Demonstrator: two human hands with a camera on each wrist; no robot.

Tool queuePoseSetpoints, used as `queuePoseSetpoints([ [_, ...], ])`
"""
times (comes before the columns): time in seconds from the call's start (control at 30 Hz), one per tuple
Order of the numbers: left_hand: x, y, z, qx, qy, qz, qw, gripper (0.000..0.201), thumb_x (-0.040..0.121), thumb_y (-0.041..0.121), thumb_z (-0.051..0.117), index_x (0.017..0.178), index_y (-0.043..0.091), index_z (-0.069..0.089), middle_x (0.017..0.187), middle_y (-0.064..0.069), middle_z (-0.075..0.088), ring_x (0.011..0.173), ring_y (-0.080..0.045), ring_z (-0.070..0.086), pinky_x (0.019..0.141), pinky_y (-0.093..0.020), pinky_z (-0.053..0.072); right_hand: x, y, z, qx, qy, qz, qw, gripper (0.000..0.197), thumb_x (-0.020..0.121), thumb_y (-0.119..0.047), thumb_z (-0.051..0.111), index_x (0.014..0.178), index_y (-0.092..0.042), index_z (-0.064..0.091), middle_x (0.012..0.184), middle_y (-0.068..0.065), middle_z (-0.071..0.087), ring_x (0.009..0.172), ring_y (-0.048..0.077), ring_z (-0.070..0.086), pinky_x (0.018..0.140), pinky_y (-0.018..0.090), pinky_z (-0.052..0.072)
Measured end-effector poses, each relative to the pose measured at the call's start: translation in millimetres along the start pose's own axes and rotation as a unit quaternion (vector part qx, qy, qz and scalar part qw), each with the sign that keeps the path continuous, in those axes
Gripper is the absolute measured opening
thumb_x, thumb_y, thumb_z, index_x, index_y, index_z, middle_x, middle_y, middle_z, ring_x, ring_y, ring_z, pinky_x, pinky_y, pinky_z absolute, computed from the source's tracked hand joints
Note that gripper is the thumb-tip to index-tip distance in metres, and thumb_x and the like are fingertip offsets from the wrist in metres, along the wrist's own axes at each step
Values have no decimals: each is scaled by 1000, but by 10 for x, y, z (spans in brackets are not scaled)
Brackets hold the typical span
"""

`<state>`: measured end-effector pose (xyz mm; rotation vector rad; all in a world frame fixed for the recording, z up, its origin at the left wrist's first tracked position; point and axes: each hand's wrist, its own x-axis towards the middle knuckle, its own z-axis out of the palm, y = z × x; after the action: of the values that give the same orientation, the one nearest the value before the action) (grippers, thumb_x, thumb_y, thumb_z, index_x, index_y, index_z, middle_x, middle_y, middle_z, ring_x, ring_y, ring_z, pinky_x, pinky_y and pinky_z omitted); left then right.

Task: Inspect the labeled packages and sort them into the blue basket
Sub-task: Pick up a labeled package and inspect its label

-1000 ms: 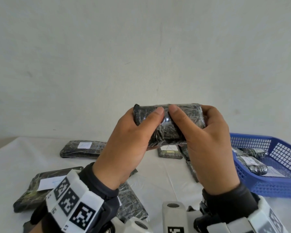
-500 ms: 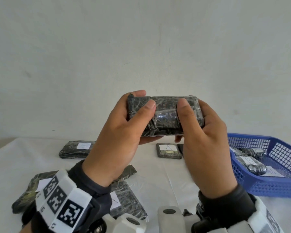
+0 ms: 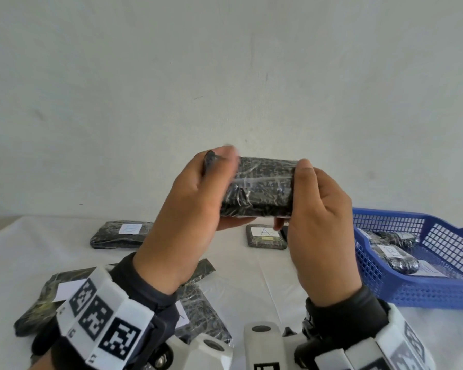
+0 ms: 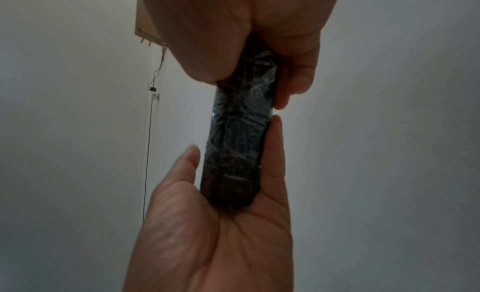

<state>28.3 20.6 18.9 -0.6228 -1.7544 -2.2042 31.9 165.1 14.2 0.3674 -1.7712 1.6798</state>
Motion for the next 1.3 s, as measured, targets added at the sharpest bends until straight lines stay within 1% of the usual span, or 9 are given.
queuePoseSetpoints([
  [0.23,-35,-48,51,10,-8,2,1000,52,80,39,70,128,22,59,103,-1,79,96,-15,78,78,-35,66,33,2,-89,0,-8,6,1000,27,100,-32,66,78,-20,59,58,-18,56,54,3,52,54,19,42],
  [0.33,-36,-46,59,9,-2,7,1000,59,74,41,71,129,22,58,104,-2,79,97,-17,78,78,-34,65,31,-36,-98,15,-12,8,1000,19,96,-33,69,97,-14,66,71,-14,69,61,3,63,56,15,47],
  [0.47,-19,-57,74,-11,14,-11,1000,48,83,44,74,124,24,61,104,-5,77,98,-22,78,76,-35,65,24,-29,-88,19,-4,25,1000,48,88,-37,78,129,-26,55,93,-1,74,78,10,73,62,24,54],
  [0.63,30,-29,-4,-40,0,-81,996,24,96,30,62,107,10,69,93,-9,79,89,-21,79,72,-36,66,44,-43,-189,-19,-110,14,994,56,90,-53,72,140,-40,51,113,-21,65,103,-17,62,80,7,50],
  [0.73,43,3,-71,-98,-19,-134,986,23,91,27,64,86,10,78,89,-9,79,82,-19,77,76,-38,67,71,-69,-246,-13,-155,18,988,59,81,-48,81,134,-34,61,126,-11,65,108,-2,68,83,15,56],
  [0.9,45,18,-59,-125,-29,-112,985,14,83,39,75,76,27,76,95,0,70,96,-13,67,111,-45,47,121,-23,-278,68,-94,23,993,41,77,-41,77,104,-10,76,87,2,79,82,11,76,72,17,56],
  [1.07,46,-34,-43,-79,-4,-61,995,43,80,53,75,100,15,71,98,-2,71,99,-13,69,109,-46,50,108,12,-228,99,-87,41,990,52,85,-59,72,109,-12,75,96,-1,80,94,11,76,86,28,55],
  [1.13,46,-19,-35,-76,11,-50,996,38,82,54,72,90,17,76,95,-1,75,98,-13,73,104,-43,57,102,12,-194,93,-88,36,991,64,81,-71,67,121,-21,70,100,-9,79,100,4,74,91,28,53],
  [1.3,42,14,-49,-64,11,-35,997,45,77,58,61,88,20,81,103,-10,78,108,-20,75,101,-38,58,56,49,-95,6,-74,-54,996,51,100,-57,47,102,-12,70,89,5,73,84,25,68,71,36,57],
])
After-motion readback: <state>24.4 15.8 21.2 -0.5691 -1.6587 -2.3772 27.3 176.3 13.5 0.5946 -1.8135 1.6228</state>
